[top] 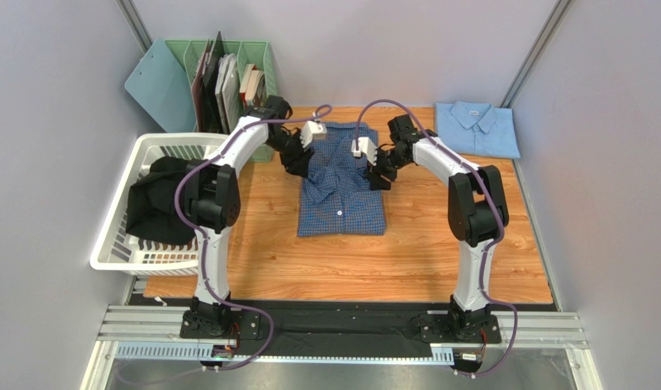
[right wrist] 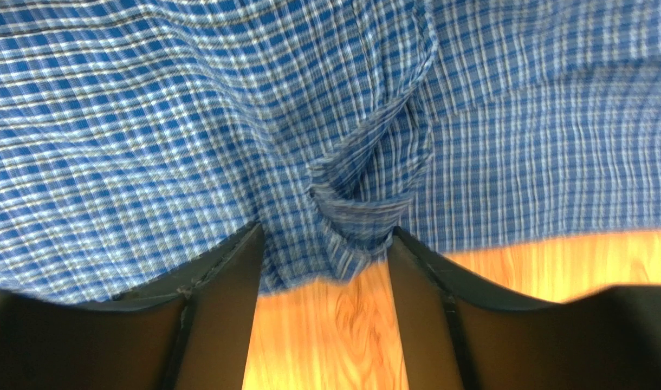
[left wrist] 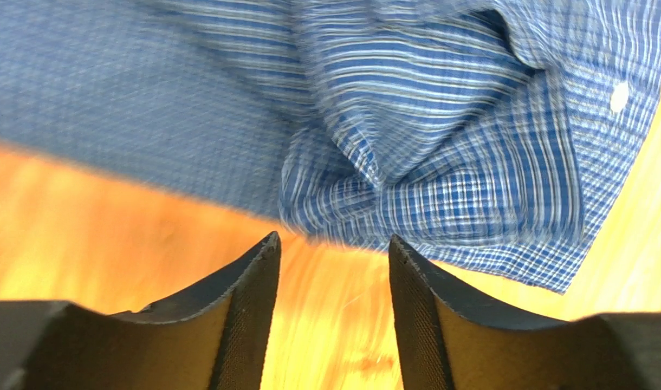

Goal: Fold and stack the long sleeve shirts
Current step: Fold the shirt

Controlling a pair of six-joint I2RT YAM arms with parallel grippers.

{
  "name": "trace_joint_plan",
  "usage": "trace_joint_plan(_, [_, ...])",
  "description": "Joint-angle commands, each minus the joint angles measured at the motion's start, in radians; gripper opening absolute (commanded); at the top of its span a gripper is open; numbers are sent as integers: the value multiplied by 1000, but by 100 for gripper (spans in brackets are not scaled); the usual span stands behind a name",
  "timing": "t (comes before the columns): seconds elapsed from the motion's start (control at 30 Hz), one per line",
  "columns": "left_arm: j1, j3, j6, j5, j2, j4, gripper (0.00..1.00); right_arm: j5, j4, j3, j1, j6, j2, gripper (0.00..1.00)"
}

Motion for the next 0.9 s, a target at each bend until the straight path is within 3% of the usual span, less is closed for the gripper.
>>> trace_joint_plan(0.0, [94,60,-215,51,-87,-20,61,34,-56,53,-39,153,-167,65])
trace_joint_plan(0.13, [107,-245,-240,97,-311,71,61,-67,-131,35,-31,332,-238,59])
trace_joint_plan(0.2, [93,-388,-293,105,-365,141,61,-110,-112,10,-7,492,-252,45])
trace_joint_plan(0.27, [73,-451,-379,116,-396,183,60,-131,-78,-14,12,591,-233,36])
trace_joint_plan(0.43, [21,-502,-589,117,-370,352,58,-164,43,-60,24,819,-193,30])
trace_joint_plan(0.57, [-4,-416,-709,206,-286,372,57,-262,89,-70,24,970,-140,30])
trace_joint_plan(0.63, [-7,-407,-795,353,-255,382,58,-327,135,-99,24,1067,-140,36])
trace_joint_plan(0.73, [-25,-488,-917,508,-272,456,59,-460,198,-201,24,1179,-170,42])
trace_joint_plan(0.87, [-53,-637,-1089,587,-334,691,60,-562,347,-321,42,1297,-206,43])
